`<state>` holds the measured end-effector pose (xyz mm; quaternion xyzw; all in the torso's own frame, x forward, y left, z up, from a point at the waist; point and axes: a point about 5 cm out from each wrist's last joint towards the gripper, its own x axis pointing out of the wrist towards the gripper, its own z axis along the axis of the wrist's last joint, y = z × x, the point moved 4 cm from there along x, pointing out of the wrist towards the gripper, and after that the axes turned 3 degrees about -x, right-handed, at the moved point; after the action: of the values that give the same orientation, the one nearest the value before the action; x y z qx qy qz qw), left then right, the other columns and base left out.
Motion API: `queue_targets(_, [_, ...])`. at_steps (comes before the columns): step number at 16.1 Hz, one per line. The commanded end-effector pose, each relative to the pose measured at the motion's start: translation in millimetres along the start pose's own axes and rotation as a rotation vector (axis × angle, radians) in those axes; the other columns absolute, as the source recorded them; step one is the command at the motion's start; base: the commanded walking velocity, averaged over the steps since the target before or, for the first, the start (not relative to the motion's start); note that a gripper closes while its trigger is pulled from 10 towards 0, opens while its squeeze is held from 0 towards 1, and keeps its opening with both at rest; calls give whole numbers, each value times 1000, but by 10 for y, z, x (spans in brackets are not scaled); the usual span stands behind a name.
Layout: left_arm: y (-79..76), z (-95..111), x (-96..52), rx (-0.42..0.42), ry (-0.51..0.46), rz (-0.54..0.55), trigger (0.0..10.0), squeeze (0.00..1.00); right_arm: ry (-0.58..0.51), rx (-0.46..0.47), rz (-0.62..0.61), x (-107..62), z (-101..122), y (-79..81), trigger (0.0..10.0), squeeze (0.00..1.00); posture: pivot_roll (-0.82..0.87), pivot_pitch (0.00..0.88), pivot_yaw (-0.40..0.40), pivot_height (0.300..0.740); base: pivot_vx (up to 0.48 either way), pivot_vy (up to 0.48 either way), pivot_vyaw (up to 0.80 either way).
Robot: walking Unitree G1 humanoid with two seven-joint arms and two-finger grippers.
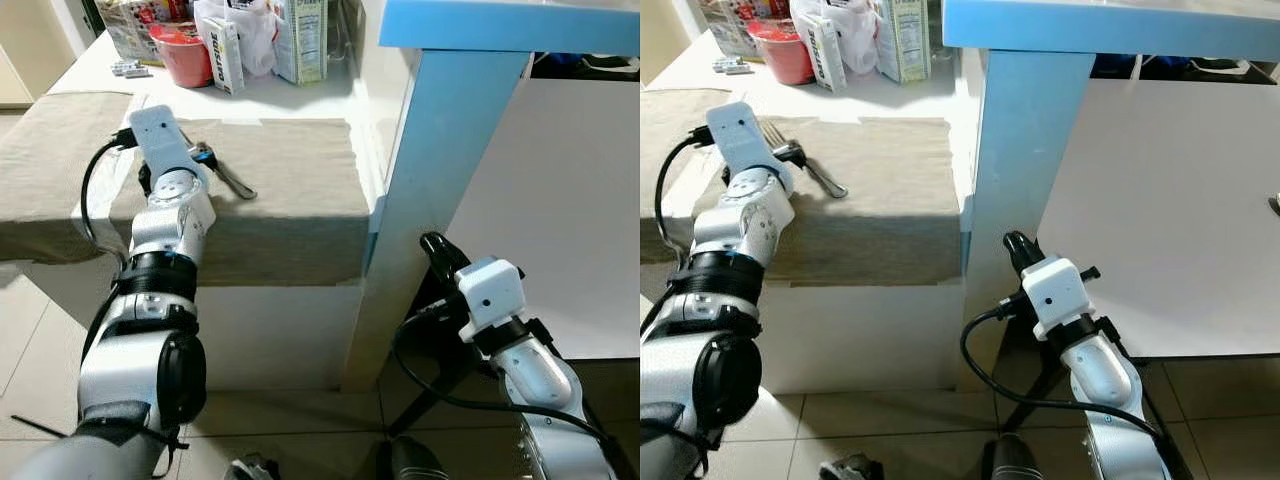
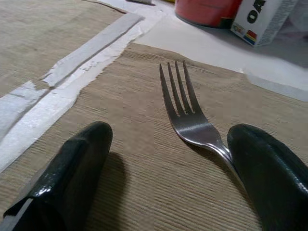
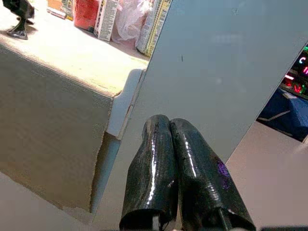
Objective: Setting the table
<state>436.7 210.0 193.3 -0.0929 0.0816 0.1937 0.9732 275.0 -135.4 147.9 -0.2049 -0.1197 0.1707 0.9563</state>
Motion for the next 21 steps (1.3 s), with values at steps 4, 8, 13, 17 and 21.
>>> queue_targets(4, [4,-408,28,61,191,-19,10000,0,15,3,-7,-3,3,-26,10000,0,-186,80,27,702,0,0,0])
queue_targets(8, [72,-577,37,82,260,-20,6980,0,18,3,-8,12,-1,-33,10000,0,-183,82,26,702,0,0,0])
queue_targets(13, [139,-724,37,130,301,-44,0,0,27,10,-6,28,-15,-23,10000,0,-170,84,5,702,0,0,0])
queue_targets(17, [110,-718,44,152,272,-66,0,0,34,6,8,60,-40,-54,10000,0,-163,76,-35,702,0,0,0])
queue_targets(21, [-12,-469,68,135,125,-99,0,0,30,-7,22,106,-29,-114,10000,0,-162,63,-73,702,0,0,0])
